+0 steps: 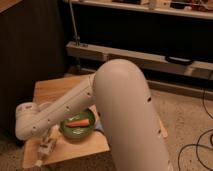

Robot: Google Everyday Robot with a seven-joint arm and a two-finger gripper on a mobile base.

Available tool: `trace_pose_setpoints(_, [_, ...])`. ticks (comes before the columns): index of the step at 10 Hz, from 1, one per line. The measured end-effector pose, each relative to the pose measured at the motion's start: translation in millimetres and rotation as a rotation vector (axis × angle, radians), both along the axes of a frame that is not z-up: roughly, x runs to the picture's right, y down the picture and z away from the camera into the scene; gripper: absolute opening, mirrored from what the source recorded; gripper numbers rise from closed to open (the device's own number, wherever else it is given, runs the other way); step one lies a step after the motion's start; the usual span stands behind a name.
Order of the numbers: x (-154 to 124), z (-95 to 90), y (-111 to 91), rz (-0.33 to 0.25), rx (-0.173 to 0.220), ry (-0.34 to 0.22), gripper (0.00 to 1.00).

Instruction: Stand the bottle upright

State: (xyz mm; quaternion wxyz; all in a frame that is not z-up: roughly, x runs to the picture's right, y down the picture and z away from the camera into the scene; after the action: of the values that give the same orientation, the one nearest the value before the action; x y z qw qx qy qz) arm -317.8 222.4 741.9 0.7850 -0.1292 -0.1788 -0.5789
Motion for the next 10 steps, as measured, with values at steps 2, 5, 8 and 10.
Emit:
trace_pose_setpoints(2, [3,1.4,-2,0.002,0.003,0.007,0.78])
trace_pose_setpoints(5, [2,2.9,0,0.003,-0.025,0.019,0.78])
trace_pose_setpoints(8, [3,15.0,-5,0.018,-0.228,0.019,0.78])
trace_pose_setpoints(10, [11,4.3,-24,0.031,-0.282,-0.007,0.78])
